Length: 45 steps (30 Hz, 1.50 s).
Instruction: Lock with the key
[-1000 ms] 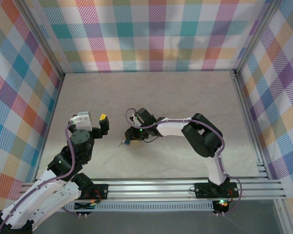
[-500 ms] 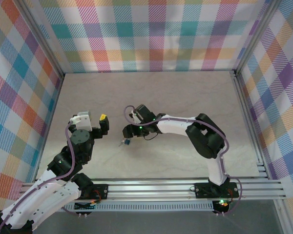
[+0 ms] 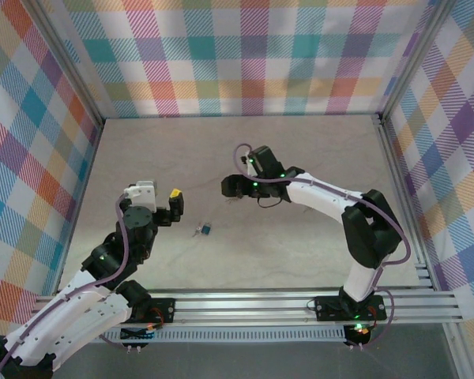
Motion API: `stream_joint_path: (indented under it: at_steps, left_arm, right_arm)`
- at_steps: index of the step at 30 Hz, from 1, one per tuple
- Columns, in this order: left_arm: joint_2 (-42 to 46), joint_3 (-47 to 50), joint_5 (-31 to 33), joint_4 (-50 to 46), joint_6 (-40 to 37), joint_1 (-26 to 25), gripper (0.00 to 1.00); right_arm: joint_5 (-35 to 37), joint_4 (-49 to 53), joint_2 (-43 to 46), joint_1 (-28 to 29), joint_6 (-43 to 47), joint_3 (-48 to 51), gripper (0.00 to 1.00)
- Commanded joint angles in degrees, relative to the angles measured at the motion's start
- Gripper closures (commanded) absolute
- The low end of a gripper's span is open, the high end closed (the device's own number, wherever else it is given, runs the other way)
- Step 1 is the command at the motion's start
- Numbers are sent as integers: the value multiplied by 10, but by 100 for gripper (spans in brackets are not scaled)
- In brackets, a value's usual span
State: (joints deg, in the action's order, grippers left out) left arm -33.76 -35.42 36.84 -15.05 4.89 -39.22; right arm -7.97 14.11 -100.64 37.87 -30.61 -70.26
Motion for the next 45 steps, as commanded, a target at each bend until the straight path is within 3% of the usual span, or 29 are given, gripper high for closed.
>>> stream_joint_path:
  at_steps: [1, 4, 16, 25, 45]
  left_arm:
    - [-7, -18, -28, -4, 1, 6, 0]
    - [-13, -18, -37, -4, 1, 6, 0]
    - [-15, -16, -48, -4, -1, 6, 0]
    - [-13, -15, -49, -3, -3, 6, 0]
    - [-9, -15, -50, -4, -4, 6, 0]
  right_arm:
    - [-10, 20, 19, -24, -19, 11, 1]
    - [-1, 24, 15, -37, -20, 6, 1]
    - [11, 25, -56, -49, -93, -39, 21]
    - [14, 53, -119, -50, -124, -93, 29]
    - [26, 54, -168, -51, -167, -129, 38]
